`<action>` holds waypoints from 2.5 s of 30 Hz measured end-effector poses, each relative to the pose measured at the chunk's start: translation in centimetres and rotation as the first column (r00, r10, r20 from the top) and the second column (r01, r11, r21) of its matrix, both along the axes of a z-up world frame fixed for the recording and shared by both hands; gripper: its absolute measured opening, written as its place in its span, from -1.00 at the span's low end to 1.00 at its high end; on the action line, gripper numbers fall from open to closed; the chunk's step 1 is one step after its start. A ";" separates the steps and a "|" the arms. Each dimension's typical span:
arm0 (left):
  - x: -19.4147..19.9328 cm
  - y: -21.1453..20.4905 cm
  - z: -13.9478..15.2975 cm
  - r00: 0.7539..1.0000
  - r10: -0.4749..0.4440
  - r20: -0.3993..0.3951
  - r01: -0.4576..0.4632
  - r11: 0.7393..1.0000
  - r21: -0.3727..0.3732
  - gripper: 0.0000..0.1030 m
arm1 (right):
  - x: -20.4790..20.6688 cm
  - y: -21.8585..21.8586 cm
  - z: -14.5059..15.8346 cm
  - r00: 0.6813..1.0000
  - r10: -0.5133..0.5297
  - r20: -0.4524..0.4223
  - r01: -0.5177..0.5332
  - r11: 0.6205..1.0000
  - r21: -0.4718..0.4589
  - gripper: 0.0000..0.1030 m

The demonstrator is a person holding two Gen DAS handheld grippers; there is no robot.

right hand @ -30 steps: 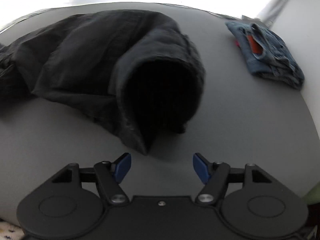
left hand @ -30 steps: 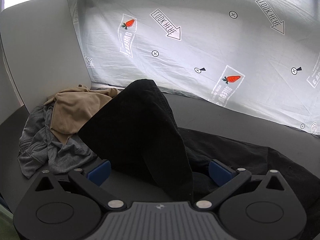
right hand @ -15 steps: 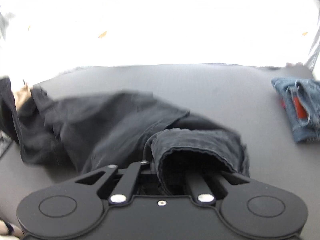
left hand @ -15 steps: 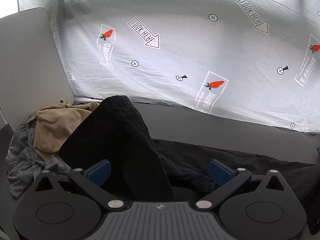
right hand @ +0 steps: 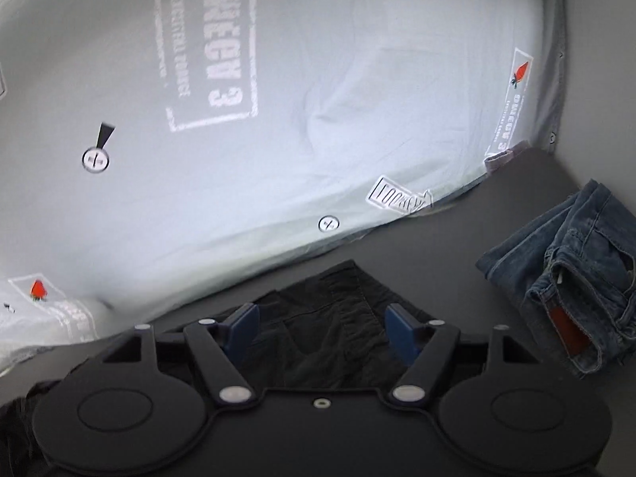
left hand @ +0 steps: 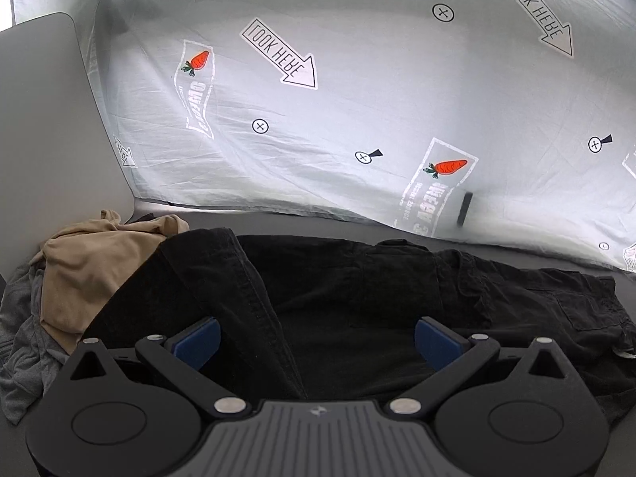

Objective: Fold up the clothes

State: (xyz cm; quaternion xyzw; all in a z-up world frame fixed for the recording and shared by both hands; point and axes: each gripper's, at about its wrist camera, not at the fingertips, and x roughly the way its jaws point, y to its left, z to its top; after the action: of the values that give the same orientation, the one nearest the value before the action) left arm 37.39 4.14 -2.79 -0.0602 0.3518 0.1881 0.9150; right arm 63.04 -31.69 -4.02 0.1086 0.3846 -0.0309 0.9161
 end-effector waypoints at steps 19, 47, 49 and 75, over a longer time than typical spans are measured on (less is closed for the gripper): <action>4.0 -6.4 -2.2 0.974 -0.187 -0.128 0.189 0.982 0.001 1.00 | -5.0 -4.5 -14.4 0.961 -0.186 -0.205 0.202 0.977 0.061 -0.23; -9.8 1.2 0.8 0.995 -0.044 -0.092 0.045 0.999 0.012 1.00 | -27.7 5.7 -3.8 0.997 0.071 -0.007 -0.071 0.991 -0.111 0.21; -10.3 1.7 0.8 0.990 -0.048 -0.131 0.053 0.998 0.038 1.00 | -26.8 9.6 -4.1 0.971 0.238 -0.006 -0.239 0.971 -0.016 0.29; -15.9 17.9 2.8 0.987 0.071 -0.145 -0.075 0.997 -0.023 1.00 | -27.2 34.3 -2.3 0.792 0.608 0.055 -0.606 0.772 0.191 -0.91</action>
State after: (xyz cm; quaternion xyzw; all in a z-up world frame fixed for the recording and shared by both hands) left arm 21.44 22.06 -0.02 -0.0723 0.4171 0.2203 0.8788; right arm 35.83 2.65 -6.32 0.0693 0.4046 0.3042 0.8596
